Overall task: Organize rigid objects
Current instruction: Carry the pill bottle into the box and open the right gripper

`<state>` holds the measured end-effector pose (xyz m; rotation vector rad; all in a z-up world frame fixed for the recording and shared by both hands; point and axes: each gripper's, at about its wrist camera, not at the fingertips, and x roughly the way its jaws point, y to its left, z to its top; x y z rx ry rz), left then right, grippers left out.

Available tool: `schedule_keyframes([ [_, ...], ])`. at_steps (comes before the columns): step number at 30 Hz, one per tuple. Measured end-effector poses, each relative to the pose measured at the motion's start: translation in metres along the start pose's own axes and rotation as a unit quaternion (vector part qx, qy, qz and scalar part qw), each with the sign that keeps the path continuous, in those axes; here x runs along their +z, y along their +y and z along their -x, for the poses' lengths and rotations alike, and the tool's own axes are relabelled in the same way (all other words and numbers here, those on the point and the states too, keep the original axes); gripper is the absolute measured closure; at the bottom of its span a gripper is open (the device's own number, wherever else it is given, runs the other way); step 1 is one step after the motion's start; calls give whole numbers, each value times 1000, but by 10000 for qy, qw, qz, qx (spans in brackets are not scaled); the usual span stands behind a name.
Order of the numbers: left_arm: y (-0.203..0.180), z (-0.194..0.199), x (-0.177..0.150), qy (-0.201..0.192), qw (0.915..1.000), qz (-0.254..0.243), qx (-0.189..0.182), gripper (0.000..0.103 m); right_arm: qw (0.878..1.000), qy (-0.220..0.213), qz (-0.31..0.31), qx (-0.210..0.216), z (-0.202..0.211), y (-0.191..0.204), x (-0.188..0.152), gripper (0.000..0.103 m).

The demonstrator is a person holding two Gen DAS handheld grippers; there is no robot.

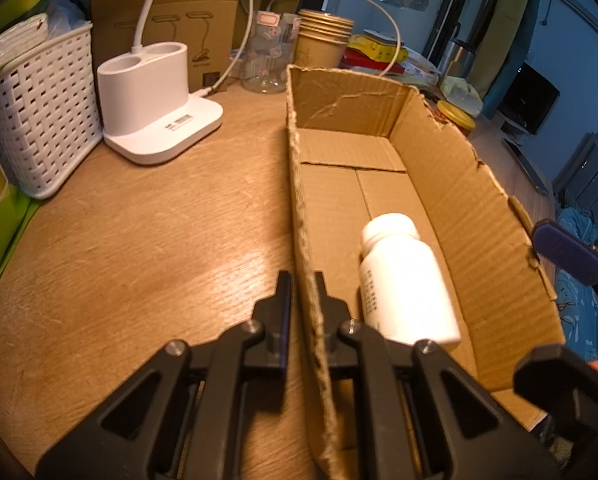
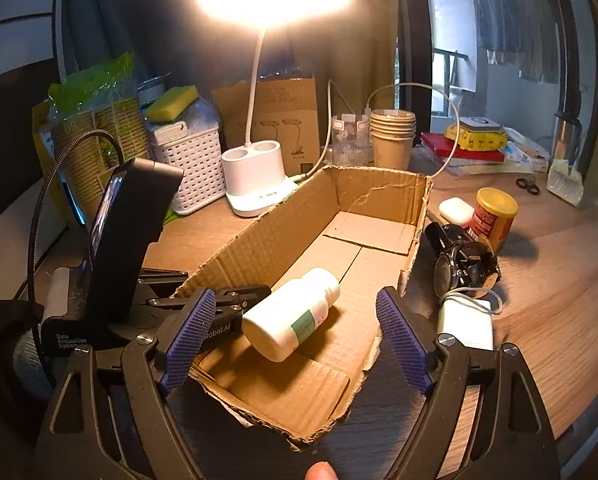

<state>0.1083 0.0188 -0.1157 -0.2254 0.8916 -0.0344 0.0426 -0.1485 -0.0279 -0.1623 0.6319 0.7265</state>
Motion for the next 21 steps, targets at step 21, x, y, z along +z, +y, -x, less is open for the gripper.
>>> schedule_keyframes([
  [21,0,0,0,2,10000,3,1,93,9933,-461,-552,-900,31,-56,1,18],
])
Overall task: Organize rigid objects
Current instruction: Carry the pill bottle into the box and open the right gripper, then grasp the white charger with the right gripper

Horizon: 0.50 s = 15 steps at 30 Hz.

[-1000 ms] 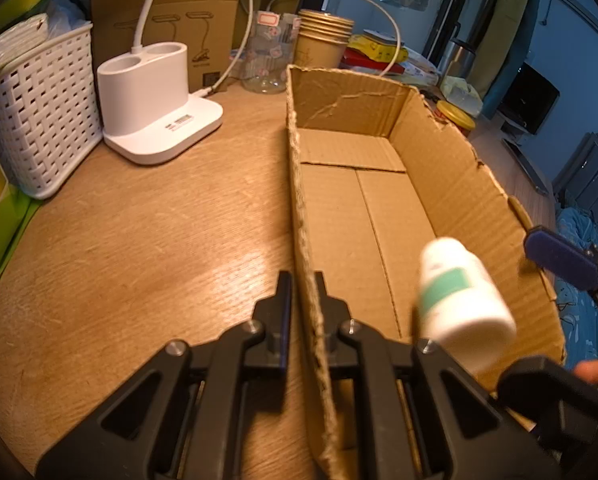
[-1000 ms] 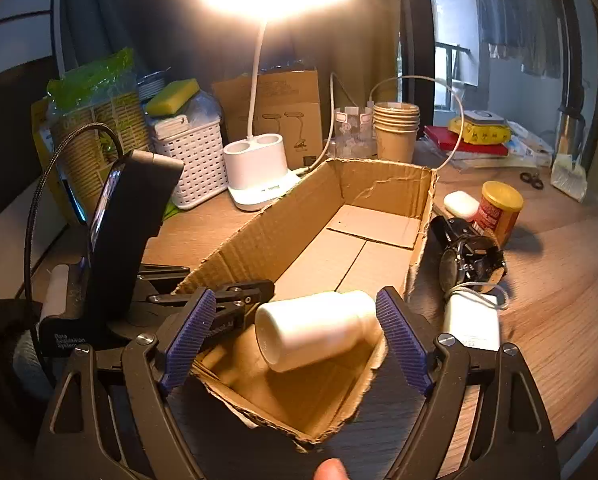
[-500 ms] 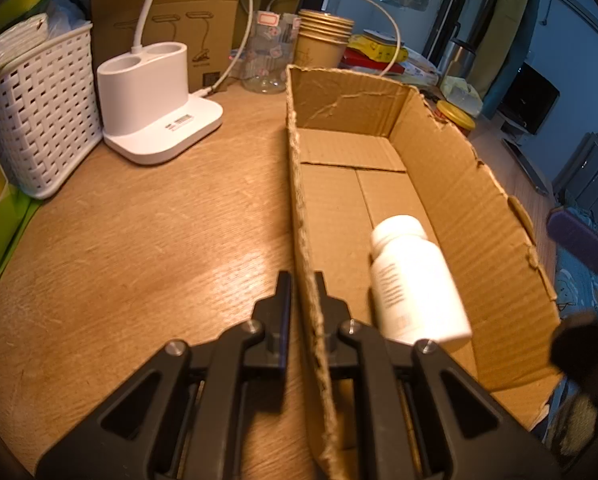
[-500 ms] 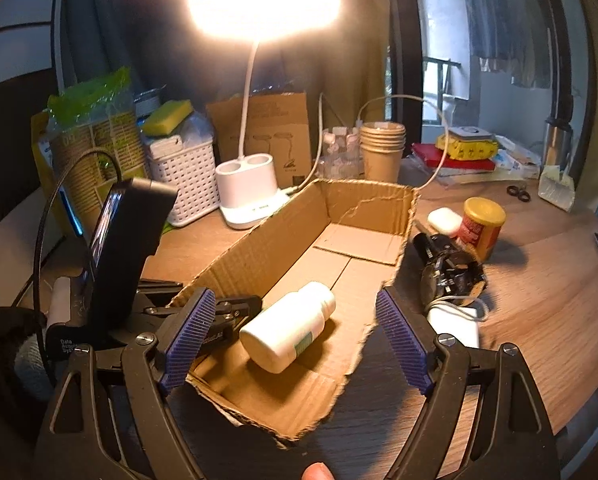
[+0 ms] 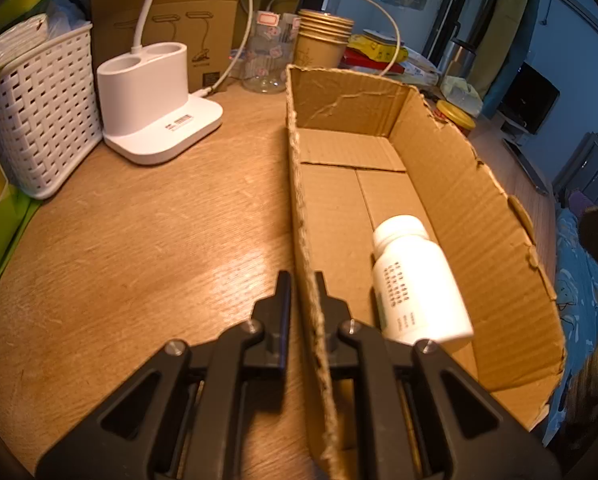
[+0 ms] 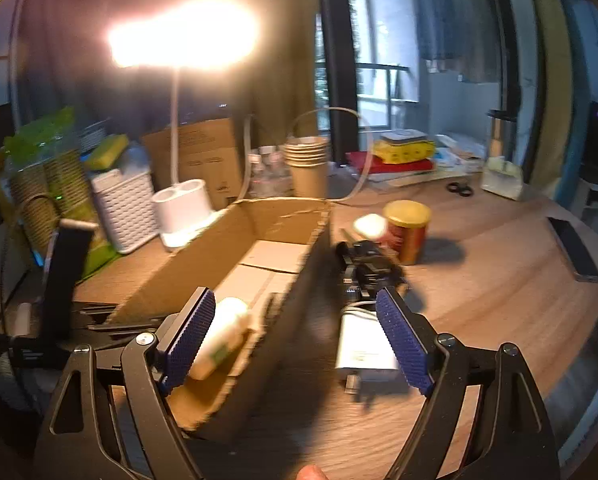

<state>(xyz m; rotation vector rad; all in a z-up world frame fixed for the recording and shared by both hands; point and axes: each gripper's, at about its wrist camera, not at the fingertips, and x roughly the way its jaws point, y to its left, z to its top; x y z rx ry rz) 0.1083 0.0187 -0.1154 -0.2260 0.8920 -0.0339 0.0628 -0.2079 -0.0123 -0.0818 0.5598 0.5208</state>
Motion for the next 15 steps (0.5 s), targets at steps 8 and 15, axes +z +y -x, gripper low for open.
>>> schedule_keyframes([
  [8,0,0,0,1,10000,0,1,93,9990,73,-167,-420,-5,-24,-5,18],
  [15,0,0,0,1,10000,0,0,93,9975,287,-125,-629,-22,-29,-16,18],
])
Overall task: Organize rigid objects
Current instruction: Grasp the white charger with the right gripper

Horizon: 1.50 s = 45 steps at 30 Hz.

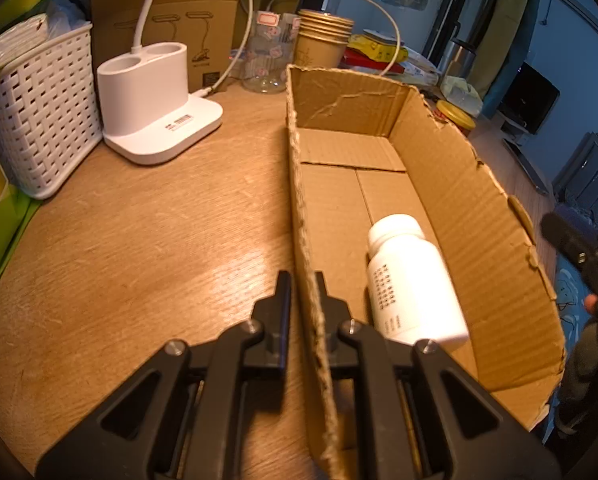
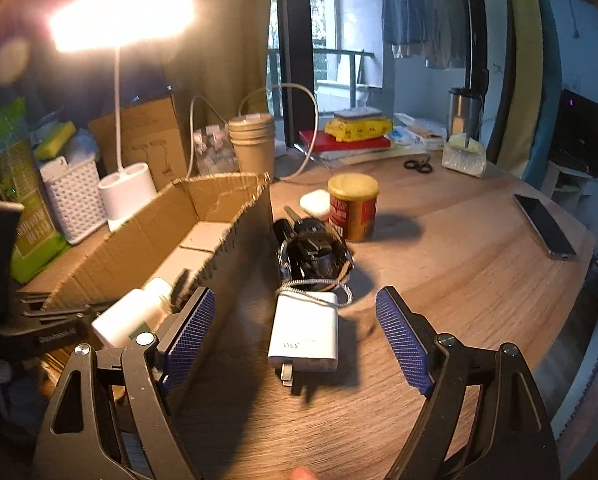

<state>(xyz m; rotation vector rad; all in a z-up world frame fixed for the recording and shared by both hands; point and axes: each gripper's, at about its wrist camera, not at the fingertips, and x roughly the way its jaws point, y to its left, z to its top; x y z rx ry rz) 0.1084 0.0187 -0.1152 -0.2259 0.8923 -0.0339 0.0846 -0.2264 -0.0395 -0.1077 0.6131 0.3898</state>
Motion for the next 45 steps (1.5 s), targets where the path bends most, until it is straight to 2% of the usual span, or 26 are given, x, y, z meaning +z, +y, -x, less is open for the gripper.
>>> schedule_keyframes([
  [5,0,0,0,0,10000,0,1,93,9997,227,22,-90,-16,0,-8,18],
  [6,0,1,0,0,10000,0,2,93,9996,267,3,-98,-18,-1,-8,20],
  [7,0,0,0,0,10000,0,2,93,9994,326,-19,-126,-22,-1,-10,28],
  [9,0,1,0,0,10000,3,0,92,9990,419,-64,-164,-28,-2,-11,35],
  [27,0,0,0,2,10000,-1,1,92,9957,854,113,-330,-52,6,-20,36],
  [31,0,0,0,2,10000,-1,1,92,9950,945,101,-311,-57,5,-22,47],
  [33,0,0,0,2,10000,-1,1,92,9952,933,51,-288,-57,3,-23,49],
  [34,0,0,0,3,10000,-1,1,92,9952,936,42,-292,-57,3,-23,54],
  [45,0,0,0,3,10000,-1,0,92,9961,878,-19,-21,-51,1,-25,54],
])
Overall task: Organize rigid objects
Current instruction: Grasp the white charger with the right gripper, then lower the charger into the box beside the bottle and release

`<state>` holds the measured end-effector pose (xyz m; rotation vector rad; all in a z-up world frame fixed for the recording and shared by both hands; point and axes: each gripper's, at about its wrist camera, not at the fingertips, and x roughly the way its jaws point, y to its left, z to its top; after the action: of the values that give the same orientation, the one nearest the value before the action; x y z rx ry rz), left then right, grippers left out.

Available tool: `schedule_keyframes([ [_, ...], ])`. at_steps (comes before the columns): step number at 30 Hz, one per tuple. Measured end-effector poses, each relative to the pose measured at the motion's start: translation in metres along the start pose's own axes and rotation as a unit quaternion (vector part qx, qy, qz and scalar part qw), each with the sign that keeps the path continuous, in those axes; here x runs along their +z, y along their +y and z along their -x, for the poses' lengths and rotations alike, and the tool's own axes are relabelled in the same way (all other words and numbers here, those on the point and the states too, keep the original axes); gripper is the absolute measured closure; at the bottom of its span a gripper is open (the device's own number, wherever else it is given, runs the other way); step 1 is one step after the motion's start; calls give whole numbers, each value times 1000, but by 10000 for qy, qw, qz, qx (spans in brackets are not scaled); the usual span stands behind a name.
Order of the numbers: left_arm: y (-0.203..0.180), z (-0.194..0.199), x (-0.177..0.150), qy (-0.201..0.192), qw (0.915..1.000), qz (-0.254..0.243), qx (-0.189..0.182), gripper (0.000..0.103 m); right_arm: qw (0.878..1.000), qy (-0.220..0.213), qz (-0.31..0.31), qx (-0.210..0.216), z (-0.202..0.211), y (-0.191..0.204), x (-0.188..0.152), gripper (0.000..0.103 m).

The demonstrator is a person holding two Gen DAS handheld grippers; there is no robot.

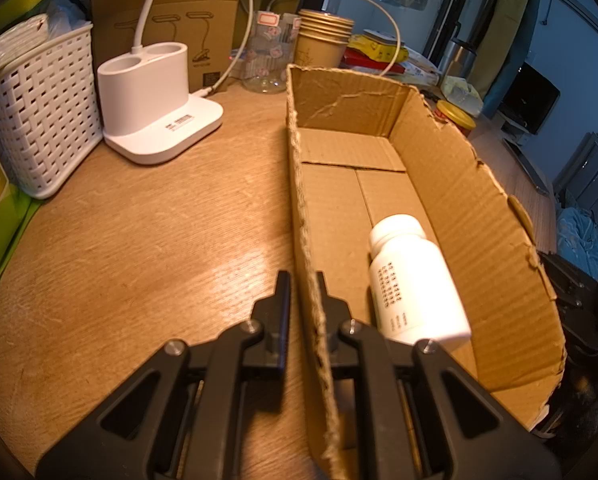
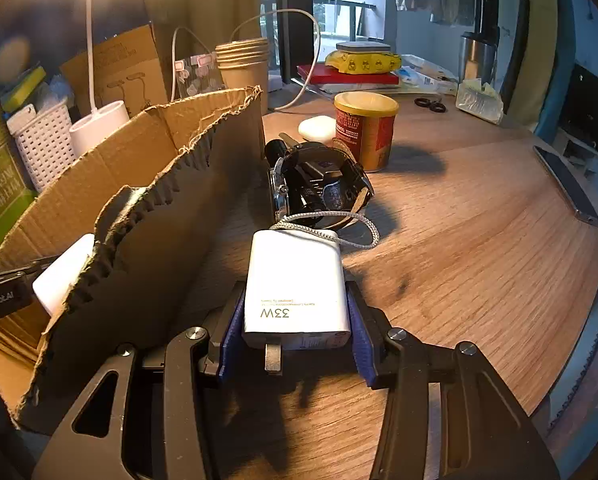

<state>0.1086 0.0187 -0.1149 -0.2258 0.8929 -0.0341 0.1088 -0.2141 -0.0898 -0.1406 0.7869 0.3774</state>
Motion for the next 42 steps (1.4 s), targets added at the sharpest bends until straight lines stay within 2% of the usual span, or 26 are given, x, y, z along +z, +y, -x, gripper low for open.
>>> schedule_keyframes([
  [4,0,0,0,0,10000,0,2,92,9996,-71,-30,266,4,-1,0,54],
  [13,0,0,0,0,10000,0,2,92,9981,-258,35,558,22,7,4,54],
  [30,0,0,0,1,10000,1,3,92,9957,-642,-16,675,54,4,15,54],
  [42,0,0,0,1,10000,1,4,92,9923,-889,126,849,74,18,18,54],
])
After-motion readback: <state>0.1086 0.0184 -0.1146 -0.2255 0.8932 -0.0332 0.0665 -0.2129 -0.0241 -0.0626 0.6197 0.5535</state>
